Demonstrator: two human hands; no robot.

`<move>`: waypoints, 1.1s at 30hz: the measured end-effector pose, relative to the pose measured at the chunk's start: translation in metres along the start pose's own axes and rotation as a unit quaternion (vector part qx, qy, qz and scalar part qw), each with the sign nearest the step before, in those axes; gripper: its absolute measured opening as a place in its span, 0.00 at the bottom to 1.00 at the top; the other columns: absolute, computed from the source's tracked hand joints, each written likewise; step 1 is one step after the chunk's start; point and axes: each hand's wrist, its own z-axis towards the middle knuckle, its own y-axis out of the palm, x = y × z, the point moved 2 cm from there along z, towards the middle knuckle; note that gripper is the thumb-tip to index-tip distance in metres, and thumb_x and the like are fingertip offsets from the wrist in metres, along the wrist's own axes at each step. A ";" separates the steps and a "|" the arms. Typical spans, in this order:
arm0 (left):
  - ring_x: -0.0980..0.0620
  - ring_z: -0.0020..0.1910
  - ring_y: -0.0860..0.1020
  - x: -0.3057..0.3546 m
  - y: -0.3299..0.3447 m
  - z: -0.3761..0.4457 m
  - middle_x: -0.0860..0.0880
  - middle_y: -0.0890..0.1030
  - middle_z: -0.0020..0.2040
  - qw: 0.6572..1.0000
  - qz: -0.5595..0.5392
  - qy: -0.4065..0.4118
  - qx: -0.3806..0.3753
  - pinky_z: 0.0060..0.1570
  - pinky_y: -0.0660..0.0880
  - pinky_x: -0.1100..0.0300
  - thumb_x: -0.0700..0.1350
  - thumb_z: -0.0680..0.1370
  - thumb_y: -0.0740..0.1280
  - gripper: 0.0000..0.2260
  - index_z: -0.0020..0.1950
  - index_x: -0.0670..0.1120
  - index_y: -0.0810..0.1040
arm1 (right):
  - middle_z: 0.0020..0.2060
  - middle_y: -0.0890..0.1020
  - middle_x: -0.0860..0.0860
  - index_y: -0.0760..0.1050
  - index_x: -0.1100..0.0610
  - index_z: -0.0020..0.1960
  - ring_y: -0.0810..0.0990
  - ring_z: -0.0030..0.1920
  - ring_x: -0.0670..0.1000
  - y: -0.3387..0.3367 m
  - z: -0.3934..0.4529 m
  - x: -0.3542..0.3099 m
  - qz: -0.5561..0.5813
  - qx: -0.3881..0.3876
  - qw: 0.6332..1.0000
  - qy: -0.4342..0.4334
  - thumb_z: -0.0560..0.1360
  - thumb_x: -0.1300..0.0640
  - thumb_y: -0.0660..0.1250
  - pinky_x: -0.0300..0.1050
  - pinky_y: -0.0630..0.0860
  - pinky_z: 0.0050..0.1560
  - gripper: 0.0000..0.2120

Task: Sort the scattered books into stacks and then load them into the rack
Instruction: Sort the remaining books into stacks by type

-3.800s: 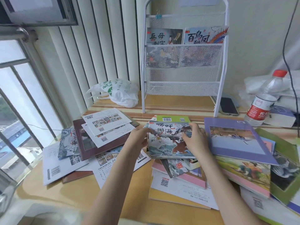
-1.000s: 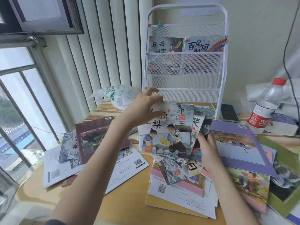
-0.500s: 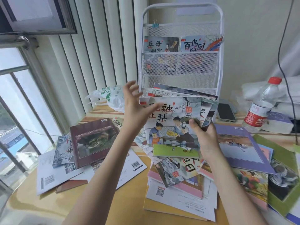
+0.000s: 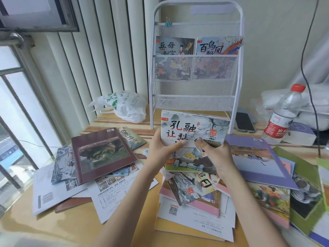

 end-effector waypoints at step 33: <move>0.45 0.46 0.79 -0.029 -0.009 -0.006 0.45 0.80 0.55 0.971 -0.113 -0.163 0.131 0.45 0.76 0.49 0.35 0.80 0.58 0.12 0.61 0.46 0.67 | 0.54 0.79 0.51 0.77 0.57 0.58 0.73 0.55 0.52 -0.061 0.009 0.019 0.006 0.115 0.971 0.209 0.64 0.44 0.76 0.46 0.66 0.53 0.28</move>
